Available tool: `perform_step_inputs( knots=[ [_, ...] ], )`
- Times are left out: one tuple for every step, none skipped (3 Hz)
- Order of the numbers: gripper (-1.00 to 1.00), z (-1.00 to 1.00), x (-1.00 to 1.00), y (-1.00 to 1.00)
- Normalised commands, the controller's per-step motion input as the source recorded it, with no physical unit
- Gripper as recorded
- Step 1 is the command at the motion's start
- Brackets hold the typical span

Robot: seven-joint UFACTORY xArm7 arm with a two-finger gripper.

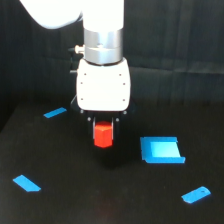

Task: Pick up the red object from the table

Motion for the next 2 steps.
perform_step_inputs(
  knots=[
    [-1.0,0.97,0.01,0.22],
    [-1.0,0.92,-0.13,0.1]
  ],
)
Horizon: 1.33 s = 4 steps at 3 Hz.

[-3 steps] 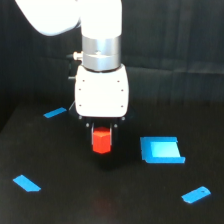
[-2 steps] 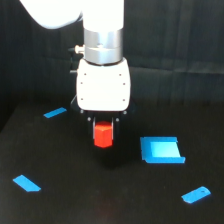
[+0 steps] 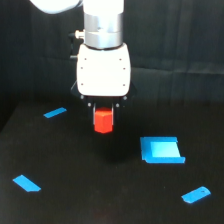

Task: Pick up the red object from the table

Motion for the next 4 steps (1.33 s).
perform_step_inputs(
  knots=[
    [-0.91,0.83,-0.13,0.19],
    [-1.0,0.29,-0.05,0.02],
    [-0.95,0.18,0.05,-0.03],
    [-0.99,0.14,-0.02,-0.04]
  ],
)
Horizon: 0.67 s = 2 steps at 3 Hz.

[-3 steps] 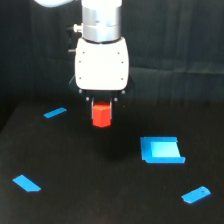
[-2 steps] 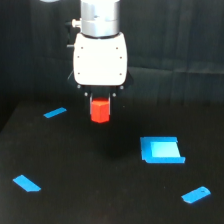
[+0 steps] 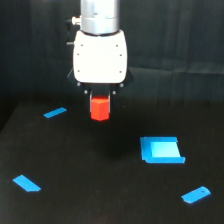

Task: Pick up the red object from the table

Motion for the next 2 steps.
perform_step_inputs(
  knots=[
    [-0.93,0.1,0.09,0.07],
    [-1.0,0.08,0.08,0.03]
  ],
)
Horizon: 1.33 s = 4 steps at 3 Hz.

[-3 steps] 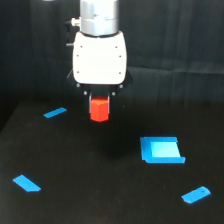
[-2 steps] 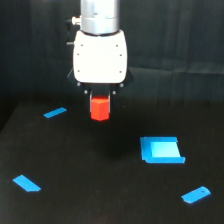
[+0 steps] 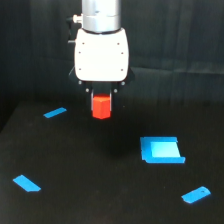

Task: Pick up the red object from the table

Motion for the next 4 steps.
perform_step_inputs(
  knots=[
    [-1.0,0.04,0.02,0.07],
    [-1.0,0.11,-0.09,0.08],
    [-1.0,0.07,0.05,0.09],
    [-0.97,0.05,0.05,0.06]
  ],
)
